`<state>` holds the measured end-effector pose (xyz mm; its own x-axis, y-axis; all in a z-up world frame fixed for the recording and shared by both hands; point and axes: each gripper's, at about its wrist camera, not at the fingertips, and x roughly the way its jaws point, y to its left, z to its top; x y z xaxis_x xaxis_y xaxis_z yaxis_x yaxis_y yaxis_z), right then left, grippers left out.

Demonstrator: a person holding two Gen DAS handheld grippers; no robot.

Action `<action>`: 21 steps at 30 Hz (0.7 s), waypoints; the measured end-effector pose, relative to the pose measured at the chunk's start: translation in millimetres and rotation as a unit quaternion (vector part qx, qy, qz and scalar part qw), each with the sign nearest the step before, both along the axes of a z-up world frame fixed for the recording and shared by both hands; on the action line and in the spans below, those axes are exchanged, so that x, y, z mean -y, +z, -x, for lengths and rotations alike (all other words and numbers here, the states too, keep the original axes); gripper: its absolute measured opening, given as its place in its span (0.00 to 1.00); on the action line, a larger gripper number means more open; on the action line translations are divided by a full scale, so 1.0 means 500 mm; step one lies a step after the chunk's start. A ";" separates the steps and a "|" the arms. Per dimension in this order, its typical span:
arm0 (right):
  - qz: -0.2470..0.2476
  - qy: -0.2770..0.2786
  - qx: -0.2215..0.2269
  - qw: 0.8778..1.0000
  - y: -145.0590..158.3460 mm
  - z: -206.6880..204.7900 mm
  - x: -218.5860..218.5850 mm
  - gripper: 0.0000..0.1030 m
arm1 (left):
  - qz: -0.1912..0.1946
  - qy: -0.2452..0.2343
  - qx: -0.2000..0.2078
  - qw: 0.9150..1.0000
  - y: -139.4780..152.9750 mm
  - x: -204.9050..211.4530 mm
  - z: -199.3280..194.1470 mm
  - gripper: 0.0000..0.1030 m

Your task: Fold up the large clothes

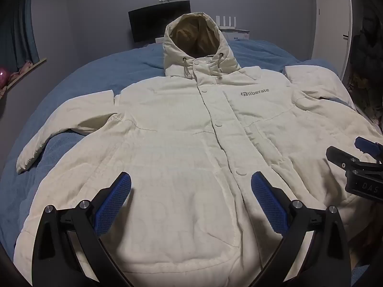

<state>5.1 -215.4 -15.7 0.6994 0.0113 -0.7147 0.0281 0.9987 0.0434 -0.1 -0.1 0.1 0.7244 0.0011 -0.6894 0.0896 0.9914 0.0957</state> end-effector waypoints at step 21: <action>-0.003 0.000 -0.003 1.000 -0.004 -0.003 0.003 0.94 | 0.010 0.001 -0.009 1.000 -0.002 -0.002 0.002 0.94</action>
